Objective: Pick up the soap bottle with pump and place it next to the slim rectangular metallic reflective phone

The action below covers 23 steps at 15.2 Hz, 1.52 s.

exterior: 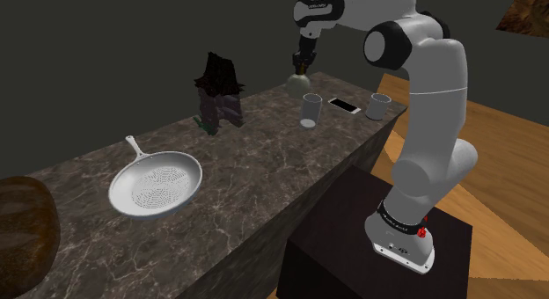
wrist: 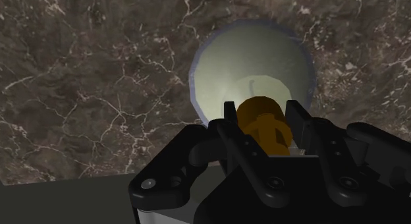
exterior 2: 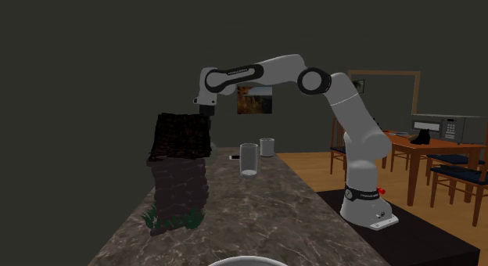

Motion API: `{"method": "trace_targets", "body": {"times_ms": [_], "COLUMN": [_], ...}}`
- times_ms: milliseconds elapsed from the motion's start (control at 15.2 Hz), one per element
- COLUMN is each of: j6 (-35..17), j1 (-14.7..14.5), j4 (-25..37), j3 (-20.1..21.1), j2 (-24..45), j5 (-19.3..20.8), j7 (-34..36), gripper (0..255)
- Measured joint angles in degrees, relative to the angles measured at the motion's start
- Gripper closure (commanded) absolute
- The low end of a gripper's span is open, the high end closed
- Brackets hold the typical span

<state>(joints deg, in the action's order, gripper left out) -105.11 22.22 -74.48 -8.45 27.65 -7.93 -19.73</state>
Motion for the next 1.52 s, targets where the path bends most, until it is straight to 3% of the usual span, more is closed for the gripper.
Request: {"method": "trace_targets", "body": {"times_ms": [330,396,792,1122,1518], "j6": [-0.32,-0.32,-0.34,6.20,6.94], "j1": [-0.02,-0.02,-0.02,0.54,0.56], "j4": [-0.20,-0.20,-0.18,6.39,7.12], "j3": [0.02,0.02,0.02,-0.14,-0.13], "j2": [0.09,0.09,0.07,0.01,0.08], "j5": [-0.02,-0.02,-0.02,0.07,0.08], "j7": [-0.01,-0.01,-0.01,0.21,0.29], "gripper": [255,0,0,0,0]}}
